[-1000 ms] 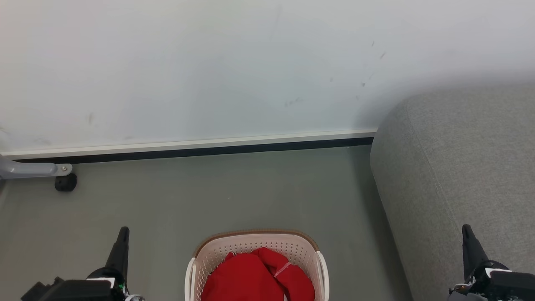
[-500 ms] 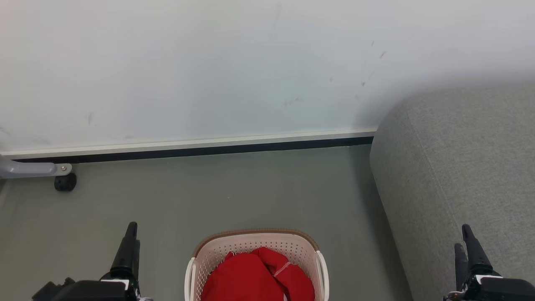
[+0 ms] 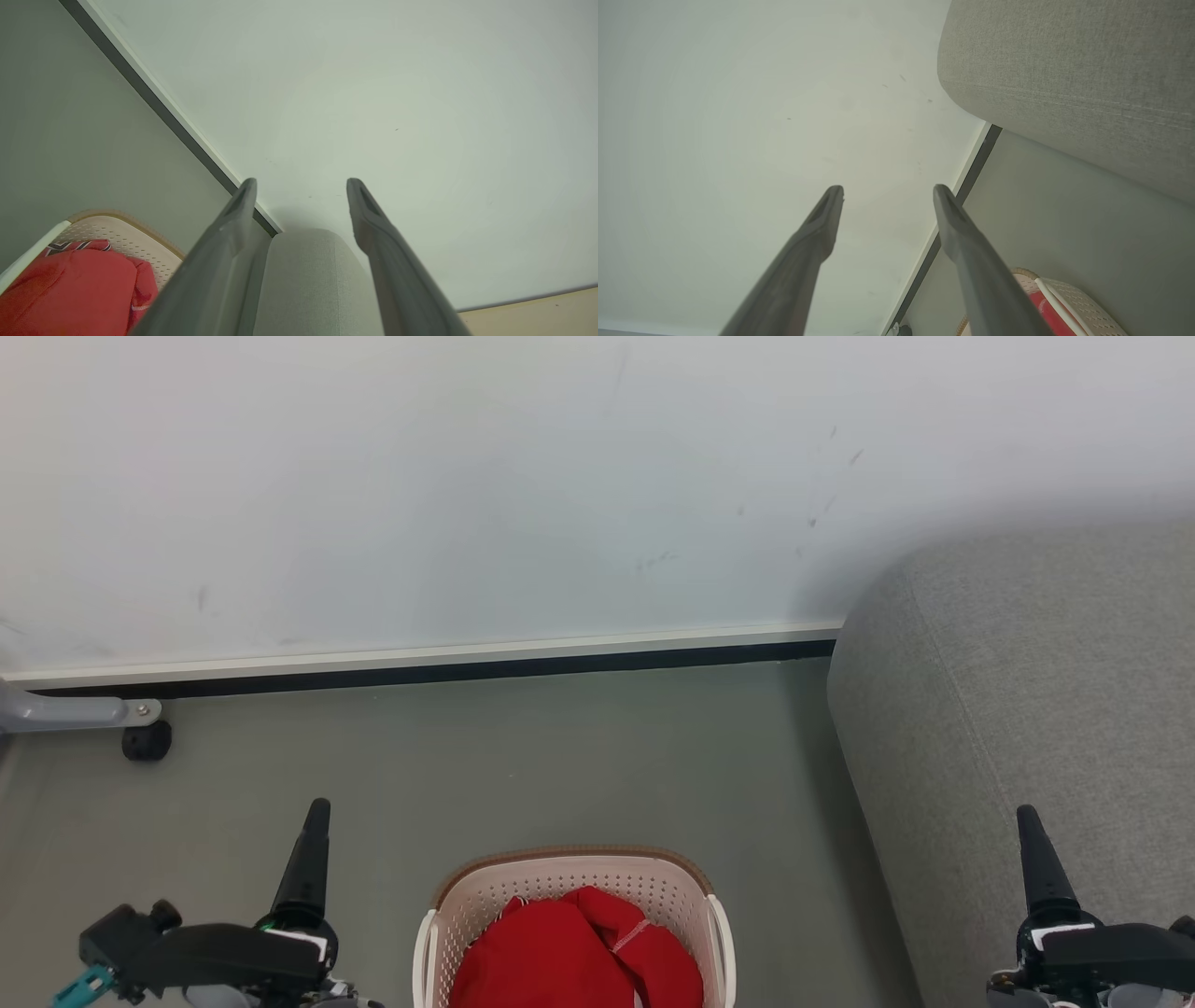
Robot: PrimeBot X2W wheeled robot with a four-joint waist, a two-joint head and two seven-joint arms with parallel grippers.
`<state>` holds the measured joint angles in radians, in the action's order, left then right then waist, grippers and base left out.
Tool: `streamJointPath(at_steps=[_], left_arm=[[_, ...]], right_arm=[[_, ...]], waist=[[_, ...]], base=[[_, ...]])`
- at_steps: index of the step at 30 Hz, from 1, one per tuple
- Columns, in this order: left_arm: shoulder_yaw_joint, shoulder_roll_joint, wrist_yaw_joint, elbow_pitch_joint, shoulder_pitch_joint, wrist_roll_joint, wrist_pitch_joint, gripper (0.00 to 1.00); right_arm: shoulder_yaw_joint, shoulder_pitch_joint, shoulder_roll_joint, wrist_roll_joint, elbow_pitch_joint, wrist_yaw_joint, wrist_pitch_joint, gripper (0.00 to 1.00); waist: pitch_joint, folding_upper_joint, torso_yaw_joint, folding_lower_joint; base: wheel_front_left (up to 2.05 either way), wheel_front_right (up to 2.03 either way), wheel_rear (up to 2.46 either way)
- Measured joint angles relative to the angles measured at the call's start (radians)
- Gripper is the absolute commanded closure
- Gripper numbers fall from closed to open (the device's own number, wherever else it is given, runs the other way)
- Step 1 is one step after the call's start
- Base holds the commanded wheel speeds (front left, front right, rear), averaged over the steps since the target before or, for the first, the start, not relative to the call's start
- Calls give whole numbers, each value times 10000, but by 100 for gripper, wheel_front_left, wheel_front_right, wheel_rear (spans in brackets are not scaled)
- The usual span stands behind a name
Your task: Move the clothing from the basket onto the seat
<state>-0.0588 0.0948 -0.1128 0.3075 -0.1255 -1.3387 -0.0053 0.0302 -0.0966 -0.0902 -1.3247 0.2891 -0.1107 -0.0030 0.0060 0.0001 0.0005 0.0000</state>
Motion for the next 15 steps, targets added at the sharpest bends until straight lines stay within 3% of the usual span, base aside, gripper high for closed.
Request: streamJointPath(at_steps=[15], left_arm=[[-1141,654,809,-21,-376,2890,-589,0]], right_arm=[[-1028,-280,-639,2869,-173,738,-581,0]], waist=[[-1,0,-20,0]], base=[[0,0,0]])
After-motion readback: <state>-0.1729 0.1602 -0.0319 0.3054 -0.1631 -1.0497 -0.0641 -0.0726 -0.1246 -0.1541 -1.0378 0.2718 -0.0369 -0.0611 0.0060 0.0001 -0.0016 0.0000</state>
